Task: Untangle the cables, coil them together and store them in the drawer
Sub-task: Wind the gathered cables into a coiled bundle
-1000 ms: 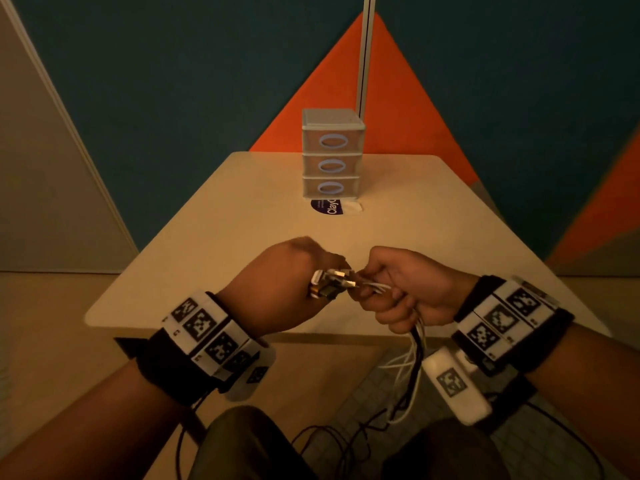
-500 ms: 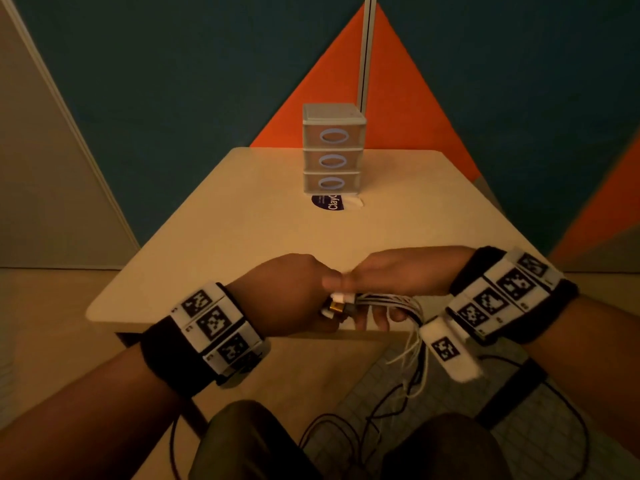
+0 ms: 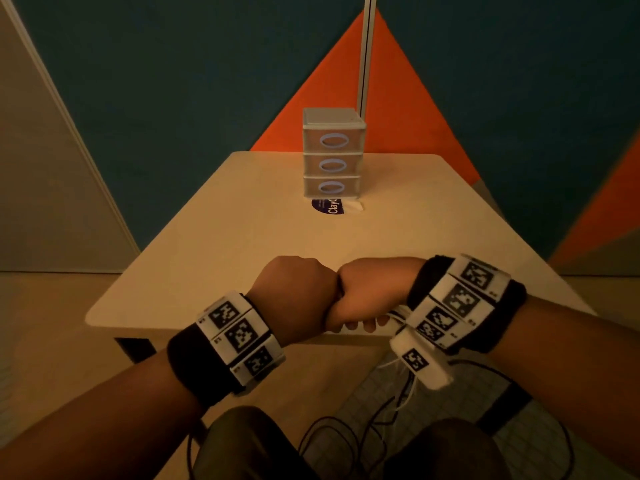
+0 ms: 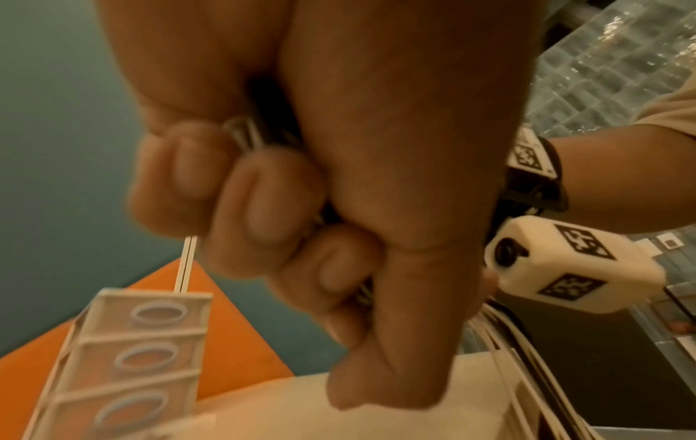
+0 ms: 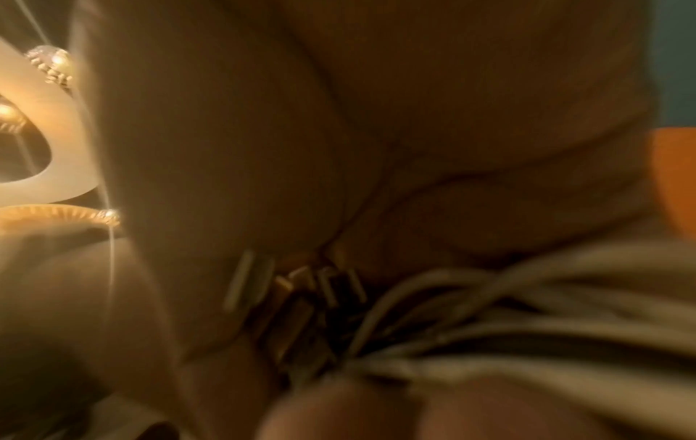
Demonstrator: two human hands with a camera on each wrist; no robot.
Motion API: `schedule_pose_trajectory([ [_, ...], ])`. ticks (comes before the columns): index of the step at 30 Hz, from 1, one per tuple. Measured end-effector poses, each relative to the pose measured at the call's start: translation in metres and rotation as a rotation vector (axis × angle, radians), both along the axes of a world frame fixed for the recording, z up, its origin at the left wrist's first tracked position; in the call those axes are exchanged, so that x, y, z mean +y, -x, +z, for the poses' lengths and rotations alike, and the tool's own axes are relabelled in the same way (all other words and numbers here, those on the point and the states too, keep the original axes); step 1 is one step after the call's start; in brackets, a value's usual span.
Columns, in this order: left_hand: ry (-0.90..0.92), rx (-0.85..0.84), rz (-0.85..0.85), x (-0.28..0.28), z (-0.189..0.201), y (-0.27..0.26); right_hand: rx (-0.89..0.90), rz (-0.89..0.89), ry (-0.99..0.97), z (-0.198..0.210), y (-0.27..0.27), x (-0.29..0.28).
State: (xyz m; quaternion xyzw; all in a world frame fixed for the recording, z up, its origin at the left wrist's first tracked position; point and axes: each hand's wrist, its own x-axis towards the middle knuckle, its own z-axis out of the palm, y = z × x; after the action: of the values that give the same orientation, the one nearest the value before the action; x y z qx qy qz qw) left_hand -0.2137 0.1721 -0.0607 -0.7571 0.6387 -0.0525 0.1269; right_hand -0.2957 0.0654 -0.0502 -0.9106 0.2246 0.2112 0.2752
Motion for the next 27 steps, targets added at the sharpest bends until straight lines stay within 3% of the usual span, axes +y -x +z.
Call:
schedule_pose_trajectory([
  [4,0.061,0.042,0.055,-0.002,-0.005,-0.003,-0.02,-0.065,0.027,-0.01,0.002,0.0],
  [8,0.224,-0.016,0.048,0.004,-0.007,0.003,-0.009,-0.133,-0.142,-0.007,0.008,-0.007],
  [15,-0.04,-0.014,0.049,0.001,0.005,0.016,-0.008,-0.004,-0.071,0.001,0.012,-0.004],
  [20,-0.113,-0.005,0.084,-0.003,0.015,0.014,-0.066,-0.033,0.029,-0.006,0.009,0.005],
  [27,0.128,0.121,-0.001,0.011,0.019,-0.002,-0.252,-0.073,-0.058,-0.005,0.02,-0.003],
])
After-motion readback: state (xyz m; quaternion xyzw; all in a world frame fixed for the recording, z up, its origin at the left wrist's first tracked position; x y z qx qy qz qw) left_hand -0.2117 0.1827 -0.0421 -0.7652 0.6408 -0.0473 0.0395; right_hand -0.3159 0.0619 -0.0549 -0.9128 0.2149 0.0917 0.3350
